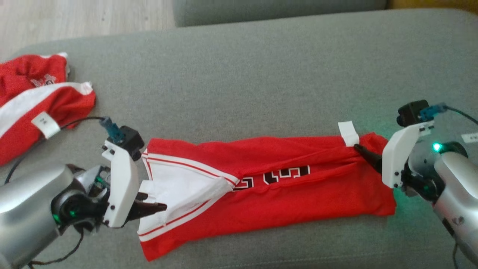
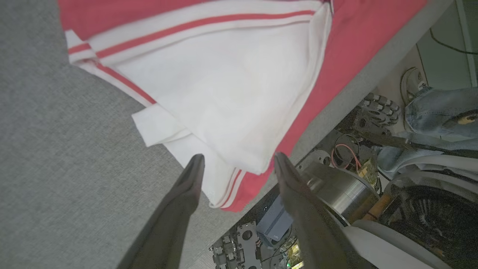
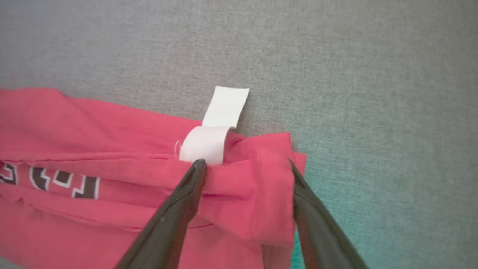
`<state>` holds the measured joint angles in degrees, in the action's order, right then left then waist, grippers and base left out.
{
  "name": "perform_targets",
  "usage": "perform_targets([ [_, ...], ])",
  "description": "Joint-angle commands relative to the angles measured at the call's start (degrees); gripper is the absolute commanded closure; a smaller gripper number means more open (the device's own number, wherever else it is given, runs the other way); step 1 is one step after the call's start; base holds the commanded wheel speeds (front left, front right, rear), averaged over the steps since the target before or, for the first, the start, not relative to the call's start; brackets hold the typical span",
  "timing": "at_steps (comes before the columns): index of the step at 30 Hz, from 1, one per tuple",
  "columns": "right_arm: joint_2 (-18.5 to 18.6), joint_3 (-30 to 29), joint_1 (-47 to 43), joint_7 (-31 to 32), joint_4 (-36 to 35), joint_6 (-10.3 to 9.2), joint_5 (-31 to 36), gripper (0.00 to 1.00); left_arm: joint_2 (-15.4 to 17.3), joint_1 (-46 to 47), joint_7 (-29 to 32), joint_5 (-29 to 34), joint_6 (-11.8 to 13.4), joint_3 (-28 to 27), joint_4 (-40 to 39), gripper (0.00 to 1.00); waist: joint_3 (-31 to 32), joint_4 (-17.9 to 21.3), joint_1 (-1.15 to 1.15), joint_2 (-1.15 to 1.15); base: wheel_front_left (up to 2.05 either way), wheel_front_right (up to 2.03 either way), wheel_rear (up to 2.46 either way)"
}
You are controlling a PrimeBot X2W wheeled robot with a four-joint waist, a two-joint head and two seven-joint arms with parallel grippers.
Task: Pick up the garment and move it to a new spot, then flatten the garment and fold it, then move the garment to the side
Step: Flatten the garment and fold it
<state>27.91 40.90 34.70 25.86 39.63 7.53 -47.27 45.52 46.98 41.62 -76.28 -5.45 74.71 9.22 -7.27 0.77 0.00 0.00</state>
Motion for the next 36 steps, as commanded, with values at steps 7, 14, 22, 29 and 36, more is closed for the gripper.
perform_targets([
  [7, 3.47, -3.69, -2.24, -8.86, -6.05, -0.04, -3.94, 0.00, 3.16, 1.47, -12.16, 6.19, 3.84, -5.64, -0.90, 0.00, 5.51, -0.24, 0.00, 0.00, 0.00, 0.00, 0.00],
  [14, 0.00, -10.66, -4.95, -23.49, -8.44, -0.04, -2.54, 0.00, 4.58, -4.54, -31.76, 5.28, 10.04, -13.37, -2.19, 0.00, 8.06, 0.54, 0.00, 0.00, 0.00, 0.00, 0.00],
  [22, -6.31, -20.59, -10.03, -37.90, -8.71, -0.04, 6.72, 0.00, 3.91, -14.75, -55.88, 7.99, 22.52, -23.44, -5.07, 0.00, 9.10, -0.16, 0.00, 0.00, 0.00, 0.00, 0.00],
  [29, -11.78, -30.04, -17.96, -39.91, -12.77, -0.04, 14.87, 0.00, -6.82, -30.05, -56.60, 20.57, 26.37, -44.30, -11.39, 0.00, 9.24, -1.52, 0.00, 0.00, 0.00, 0.00, 0.00],
  [36, -16.23, -37.05, -25.77, -35.74, -17.03, -0.04, 22.01, 0.00, -21.96, -46.41, -56.61, 34.16, 20.11, -60.78, -14.43, 0.00, 8.33, -1.59, 0.00, 0.00, 0.00, 0.00, 0.00],
])
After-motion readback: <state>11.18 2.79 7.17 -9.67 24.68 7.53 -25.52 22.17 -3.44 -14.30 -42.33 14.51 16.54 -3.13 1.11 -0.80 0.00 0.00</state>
